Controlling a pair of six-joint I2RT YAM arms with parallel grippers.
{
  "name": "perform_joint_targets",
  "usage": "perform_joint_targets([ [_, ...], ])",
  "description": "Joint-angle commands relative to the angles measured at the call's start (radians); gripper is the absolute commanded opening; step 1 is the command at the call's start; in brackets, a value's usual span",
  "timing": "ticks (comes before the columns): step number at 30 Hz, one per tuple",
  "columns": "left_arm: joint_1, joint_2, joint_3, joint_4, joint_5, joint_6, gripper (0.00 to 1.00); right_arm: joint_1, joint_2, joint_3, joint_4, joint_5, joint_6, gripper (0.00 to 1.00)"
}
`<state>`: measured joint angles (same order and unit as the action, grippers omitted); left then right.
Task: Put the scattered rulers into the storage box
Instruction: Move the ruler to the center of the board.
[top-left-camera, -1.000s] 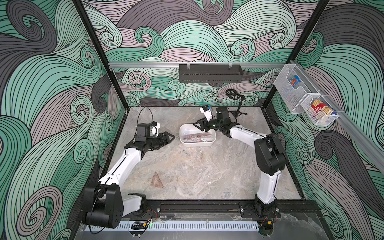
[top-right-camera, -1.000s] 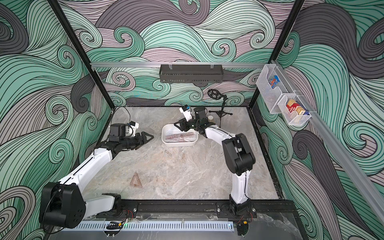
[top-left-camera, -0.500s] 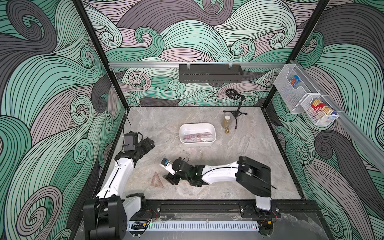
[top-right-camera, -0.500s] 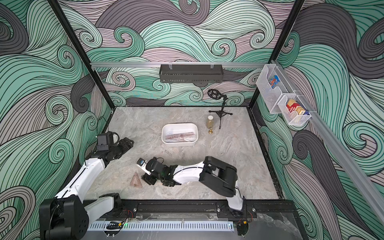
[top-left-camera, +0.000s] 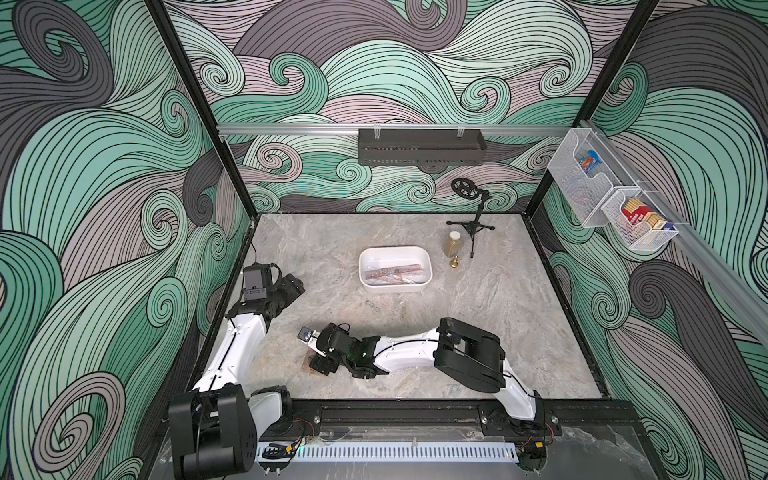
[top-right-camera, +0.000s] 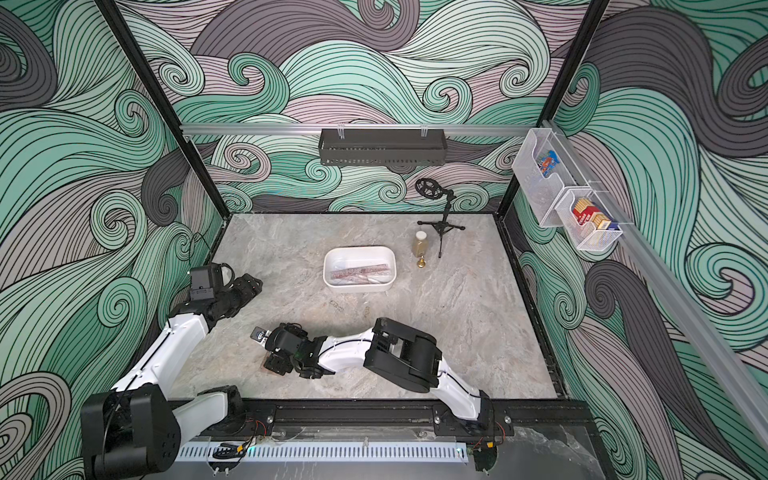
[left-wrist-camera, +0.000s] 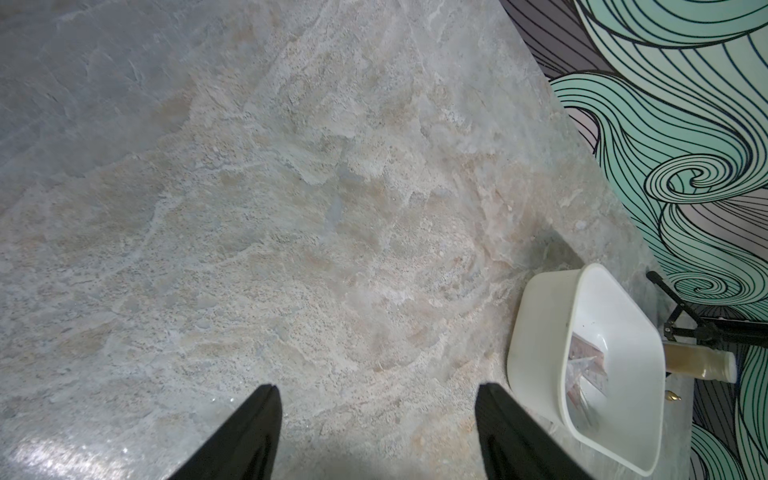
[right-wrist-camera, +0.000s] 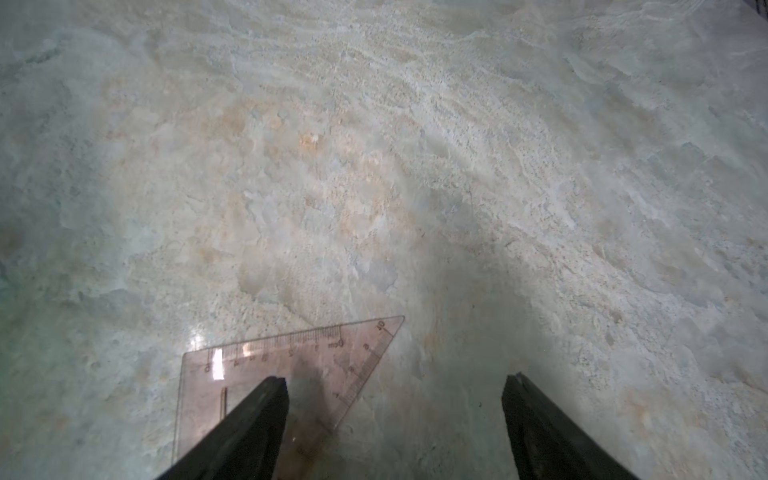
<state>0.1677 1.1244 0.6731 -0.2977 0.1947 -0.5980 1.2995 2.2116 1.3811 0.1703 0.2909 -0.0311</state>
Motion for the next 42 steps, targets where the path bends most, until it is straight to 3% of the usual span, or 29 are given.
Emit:
perform_joint_targets([
  [1,0.007,0.005,0.013,0.019,0.028,0.008,0.77,0.017,0.014,0.001,-0.049,0.033,-0.016,0.85],
  [7,0.007,0.004,-0.003,0.043,0.109,0.006,0.77,0.001,-0.058,-0.101,-0.054,0.133,-0.012,0.84],
  [14,-0.005,-0.015,-0.123,0.077,0.265,-0.026,0.78,-0.056,-0.196,-0.298,-0.020,0.129,0.039,0.81],
  [20,-0.112,-0.092,-0.217,0.109,0.297,-0.109,0.76,-0.105,-0.293,-0.403,0.000,0.079,0.060,0.81],
  [25,-0.206,-0.119,-0.270,0.127,0.305,-0.175,0.74,-0.131,-0.453,-0.464,0.052,-0.067,0.053,0.79],
  [29,-0.211,-0.111,-0.264,0.125,0.306,-0.175,0.74,-0.119,-0.498,-0.492,0.096,-0.224,0.090,0.66],
  [36,-0.211,-0.073,-0.210,0.106,0.301,-0.145,0.72,-0.076,-0.365,-0.470,0.133,-0.356,0.145,0.34],
  [42,-0.212,-0.067,-0.222,0.114,0.326,-0.146,0.68,-0.101,-0.324,-0.505,0.134,-0.361,0.167,0.27],
])
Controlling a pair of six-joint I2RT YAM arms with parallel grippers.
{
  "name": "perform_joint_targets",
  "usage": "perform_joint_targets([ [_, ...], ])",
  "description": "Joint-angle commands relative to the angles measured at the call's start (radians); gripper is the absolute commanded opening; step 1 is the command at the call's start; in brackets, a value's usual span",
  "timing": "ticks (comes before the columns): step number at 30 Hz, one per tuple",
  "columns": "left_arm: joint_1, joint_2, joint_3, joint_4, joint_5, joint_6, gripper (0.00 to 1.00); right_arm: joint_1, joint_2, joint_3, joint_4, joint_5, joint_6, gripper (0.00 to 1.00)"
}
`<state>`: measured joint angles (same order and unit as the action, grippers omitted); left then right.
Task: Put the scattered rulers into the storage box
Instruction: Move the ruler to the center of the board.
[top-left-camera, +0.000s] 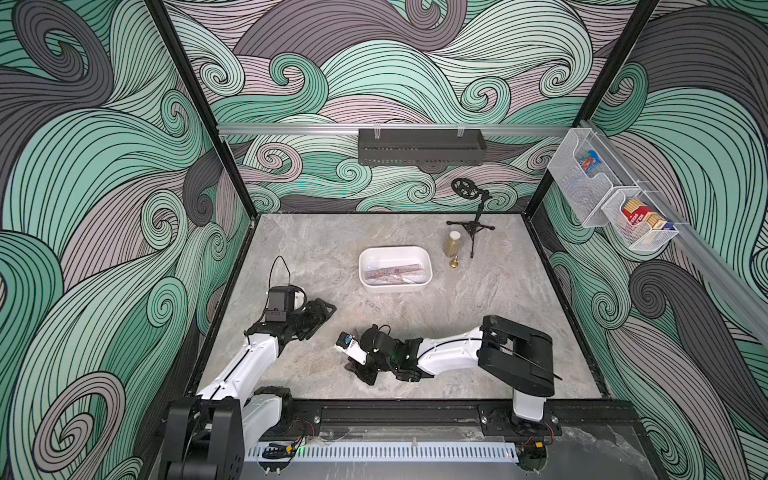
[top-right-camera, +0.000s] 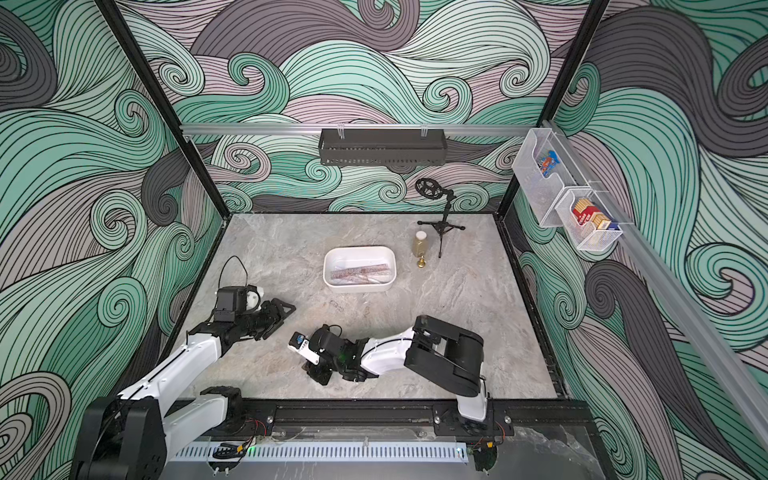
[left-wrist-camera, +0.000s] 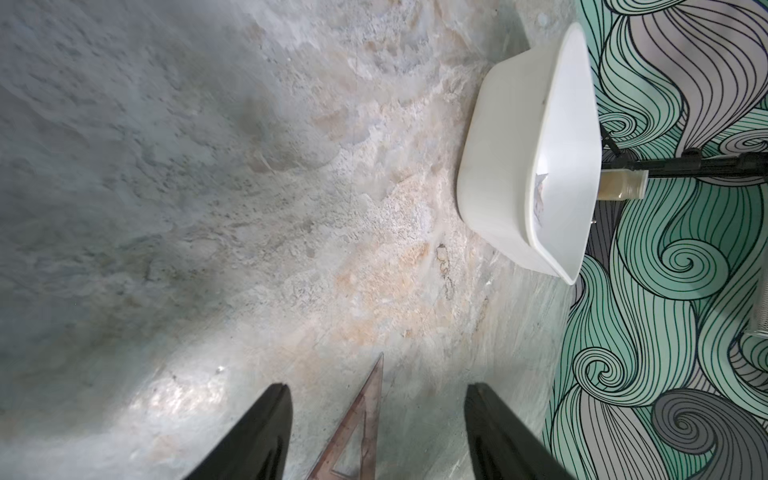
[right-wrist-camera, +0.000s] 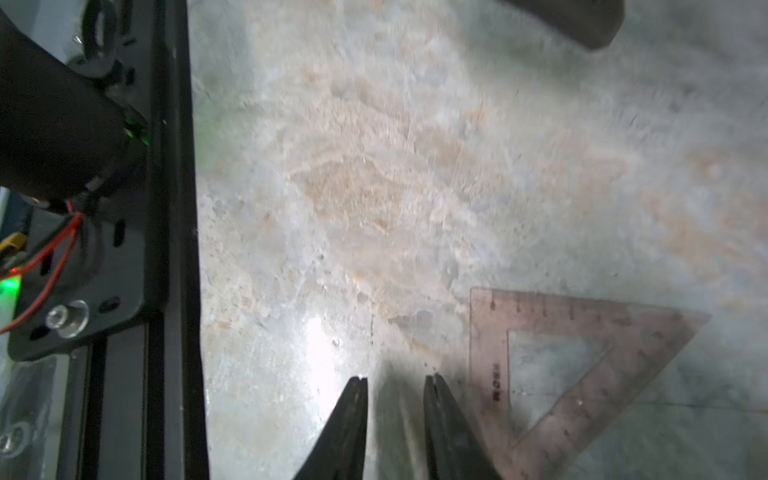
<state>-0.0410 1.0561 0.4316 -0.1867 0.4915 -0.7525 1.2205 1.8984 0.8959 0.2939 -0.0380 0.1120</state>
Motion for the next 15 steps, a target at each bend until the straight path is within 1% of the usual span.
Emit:
perform_joint_targets([
  [1,-0.003,-0.001,0.018,0.004,0.031,0.010,0.68,-0.031,-0.016,-0.029,0.013,-0.033,0.027,0.26],
  [10,-0.009,-0.009,-0.015,0.015,0.053,0.005,0.67,-0.116,-0.071,-0.106,0.028,-0.034,0.031,0.26],
  [12,-0.020,-0.011,-0.024,0.019,0.060,0.001,0.67,-0.131,-0.077,-0.110,0.028,-0.040,0.029,0.26],
  [15,-0.054,-0.021,-0.043,0.043,0.072,-0.015,0.63,-0.154,-0.090,-0.116,0.028,-0.047,0.032,0.26],
])
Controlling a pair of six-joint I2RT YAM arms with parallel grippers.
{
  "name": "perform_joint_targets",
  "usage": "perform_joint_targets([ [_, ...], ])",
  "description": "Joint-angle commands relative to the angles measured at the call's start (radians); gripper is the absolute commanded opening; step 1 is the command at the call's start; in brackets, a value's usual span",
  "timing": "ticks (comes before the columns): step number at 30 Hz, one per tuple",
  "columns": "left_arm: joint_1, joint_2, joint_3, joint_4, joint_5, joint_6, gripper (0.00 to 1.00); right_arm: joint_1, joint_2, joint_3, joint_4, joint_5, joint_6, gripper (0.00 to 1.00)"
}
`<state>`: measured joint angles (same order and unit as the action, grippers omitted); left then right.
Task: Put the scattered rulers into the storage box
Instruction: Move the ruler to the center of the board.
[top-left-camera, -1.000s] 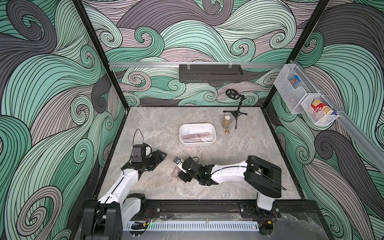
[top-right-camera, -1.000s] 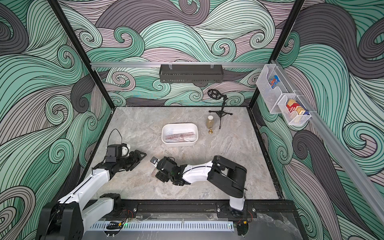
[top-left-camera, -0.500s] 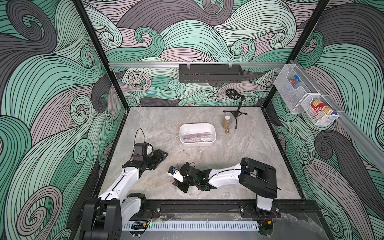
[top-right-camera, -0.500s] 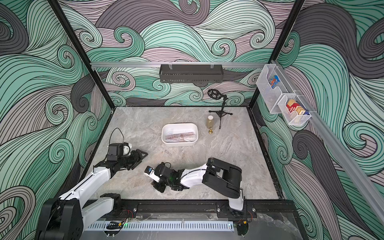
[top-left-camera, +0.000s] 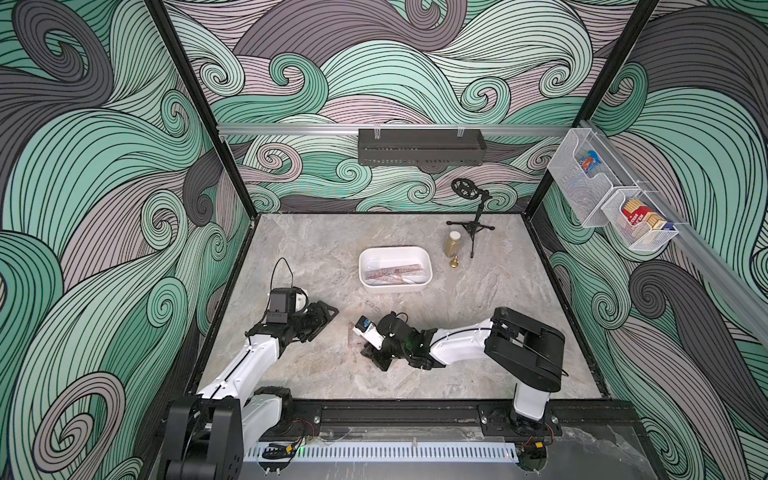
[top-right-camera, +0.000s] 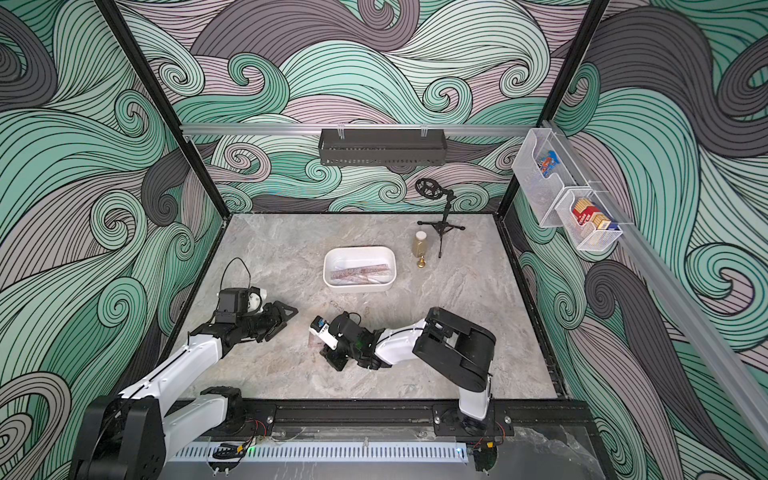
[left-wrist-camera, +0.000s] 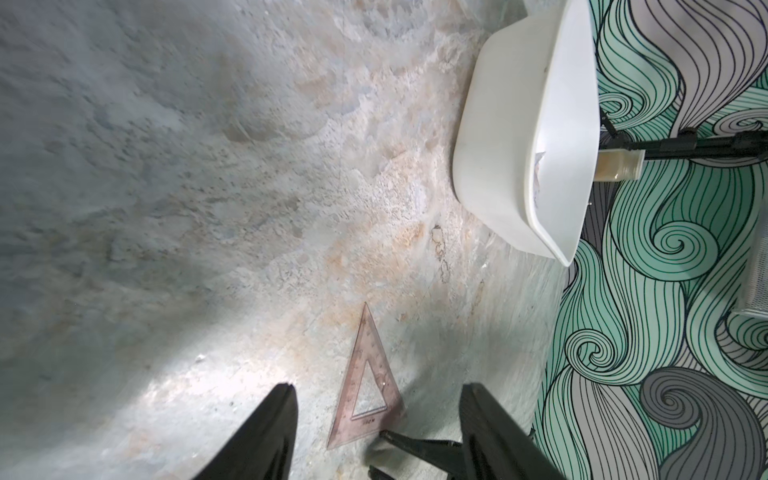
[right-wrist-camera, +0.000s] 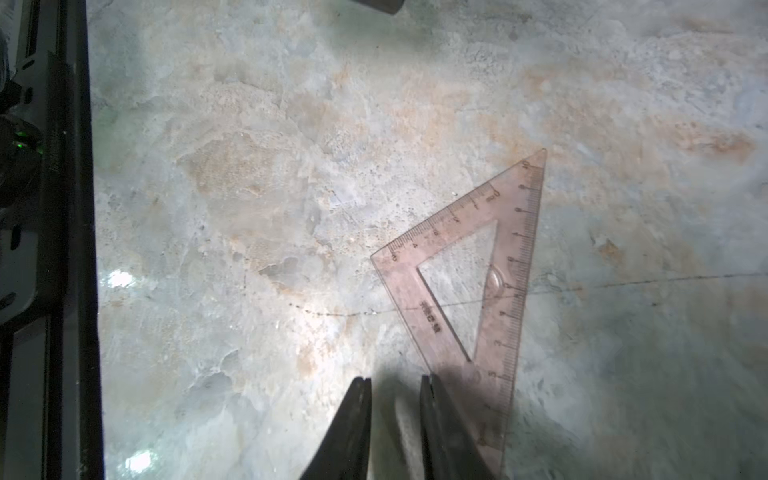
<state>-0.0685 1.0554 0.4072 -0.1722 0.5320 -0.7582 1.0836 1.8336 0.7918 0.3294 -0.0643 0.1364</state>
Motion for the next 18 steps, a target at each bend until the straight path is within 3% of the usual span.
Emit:
perform_joint_targets([
  [1,-0.040,-0.020,-0.028,0.047,0.043,-0.018,0.61,-0.027,-0.032,-0.014,-0.002,-0.034,0.013,0.25],
  [6,-0.133,0.003,-0.064,0.174,0.086,-0.066,0.48,-0.081,-0.116,-0.113,0.194,-0.171,0.129,0.20],
  [12,-0.136,0.037,-0.034,0.167,0.038,-0.032,0.48,-0.089,-0.055,-0.060,0.259,-0.168,0.161,0.07],
  [18,-0.136,0.095,-0.012,0.202,0.057,-0.032,0.48,-0.085,0.040,-0.007,0.294,-0.224,0.169,0.03],
])
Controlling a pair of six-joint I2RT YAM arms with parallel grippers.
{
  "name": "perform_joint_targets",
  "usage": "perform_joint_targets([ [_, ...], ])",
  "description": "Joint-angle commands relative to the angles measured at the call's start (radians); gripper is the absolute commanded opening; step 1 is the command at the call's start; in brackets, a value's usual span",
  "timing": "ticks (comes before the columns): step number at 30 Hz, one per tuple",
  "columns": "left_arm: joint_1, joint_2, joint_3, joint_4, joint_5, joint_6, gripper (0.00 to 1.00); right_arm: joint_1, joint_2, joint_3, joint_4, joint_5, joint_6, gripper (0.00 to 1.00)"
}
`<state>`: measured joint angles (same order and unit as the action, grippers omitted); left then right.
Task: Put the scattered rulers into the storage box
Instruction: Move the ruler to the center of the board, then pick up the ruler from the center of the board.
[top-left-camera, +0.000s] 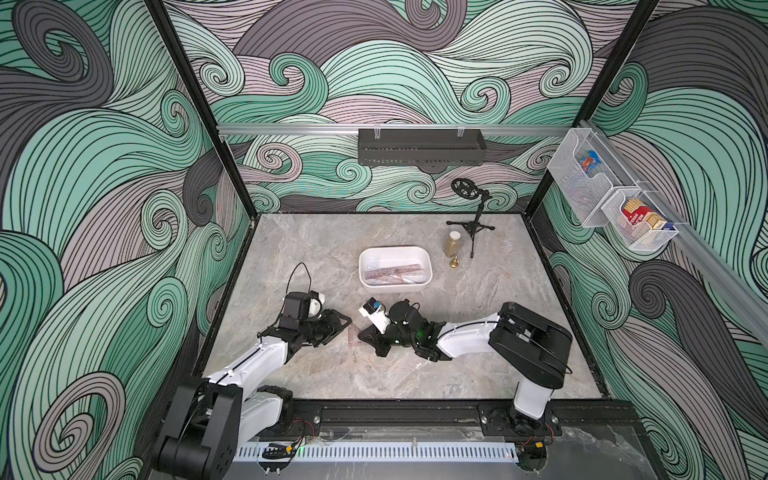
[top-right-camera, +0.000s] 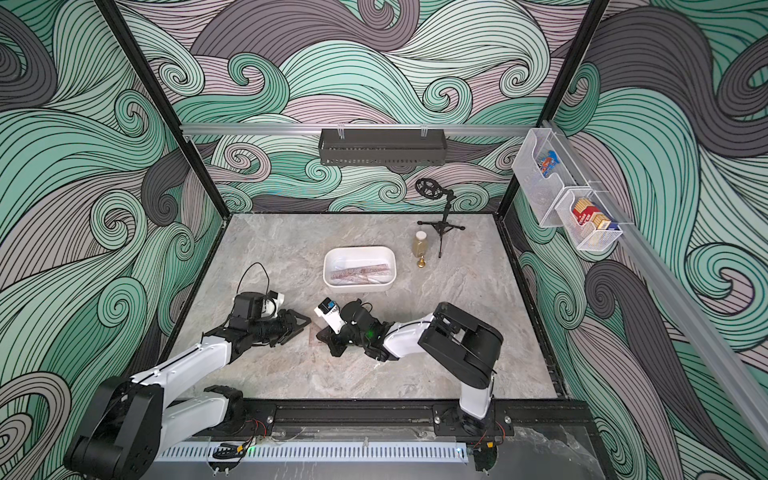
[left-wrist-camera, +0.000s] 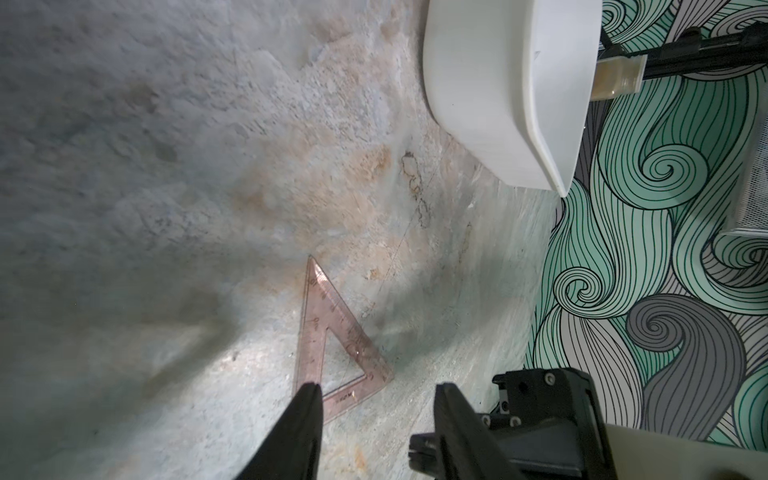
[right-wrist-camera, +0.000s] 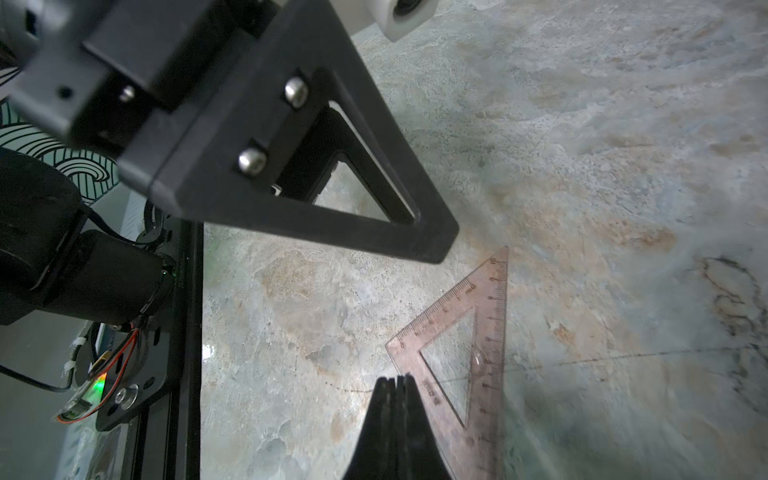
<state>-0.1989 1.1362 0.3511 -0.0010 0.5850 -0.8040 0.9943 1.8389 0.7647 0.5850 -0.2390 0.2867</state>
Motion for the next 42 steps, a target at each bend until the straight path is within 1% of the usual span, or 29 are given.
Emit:
perform_joint_targets([
  [1,-0.005,0.021,0.050,0.029,-0.001,0.015,0.48,0.007,0.045,0.023,0.041,-0.051,0.021,0.02],
  [7,-0.004,0.088,0.101,0.006,-0.025,0.044,0.50,0.006,0.067,0.022,0.036,-0.053,0.022,0.01],
  [11,-0.012,0.122,0.109,0.052,0.029,0.045,0.50,-0.005,0.039,-0.026,0.052,-0.043,0.028,0.01],
  [13,-0.030,0.123,0.100,0.086,0.049,0.035,0.46,-0.014,0.006,-0.051,0.063,-0.043,0.034,0.01],
  [16,-0.059,0.131,0.087,0.114,0.044,0.027,0.35,-0.035,-0.048,-0.093,0.082,-0.048,0.043,0.01],
  [20,-0.063,0.160,0.065,0.131,0.034,0.023,0.18,-0.072,-0.097,-0.139,0.105,-0.064,0.057,0.01],
  [23,-0.063,0.169,0.045,0.142,0.014,0.020,0.11,-0.088,-0.119,-0.155,0.111,-0.076,0.062,0.01],
  [27,-0.063,0.189,0.023,0.165,0.007,0.017,0.07,-0.099,-0.132,-0.169,0.113,-0.083,0.066,0.01],
  [34,-0.063,0.197,0.001,0.171,-0.016,0.018,0.04,-0.109,-0.135,-0.183,0.127,-0.095,0.079,0.02],
  [42,-0.063,0.244,-0.019,0.193,-0.047,0.029,0.02,-0.110,-0.147,-0.190,0.119,-0.106,0.090,0.02],
])
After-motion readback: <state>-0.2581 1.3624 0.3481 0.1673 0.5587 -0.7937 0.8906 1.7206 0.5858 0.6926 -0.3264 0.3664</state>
